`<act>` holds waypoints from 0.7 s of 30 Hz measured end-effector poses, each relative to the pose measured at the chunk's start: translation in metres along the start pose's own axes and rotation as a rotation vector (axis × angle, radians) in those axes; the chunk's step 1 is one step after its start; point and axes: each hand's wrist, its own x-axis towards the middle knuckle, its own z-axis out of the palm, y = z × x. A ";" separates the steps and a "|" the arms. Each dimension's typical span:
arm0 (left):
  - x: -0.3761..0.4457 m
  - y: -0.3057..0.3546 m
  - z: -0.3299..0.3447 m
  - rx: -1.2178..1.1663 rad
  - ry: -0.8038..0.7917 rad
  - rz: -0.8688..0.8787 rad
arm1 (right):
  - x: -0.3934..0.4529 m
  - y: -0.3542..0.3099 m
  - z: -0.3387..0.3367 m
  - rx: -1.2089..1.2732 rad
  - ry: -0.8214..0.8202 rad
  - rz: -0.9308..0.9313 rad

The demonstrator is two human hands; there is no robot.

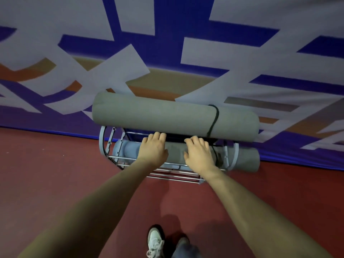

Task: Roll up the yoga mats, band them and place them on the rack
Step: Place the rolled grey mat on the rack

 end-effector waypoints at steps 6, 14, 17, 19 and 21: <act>-0.034 0.007 0.054 -0.070 -0.074 -0.060 | -0.030 0.005 0.058 0.056 -0.029 0.012; -0.045 0.011 0.171 -0.054 -0.105 -0.092 | -0.053 0.032 0.176 0.091 -0.023 -0.004; -0.031 0.004 0.218 -0.051 -0.071 -0.065 | -0.042 0.043 0.221 0.091 0.004 -0.022; -0.019 -0.002 0.248 -0.060 0.003 -0.039 | -0.028 0.049 0.249 0.110 0.056 -0.037; -0.002 -0.009 0.274 -0.093 0.080 -0.007 | -0.009 0.053 0.276 0.119 0.147 -0.068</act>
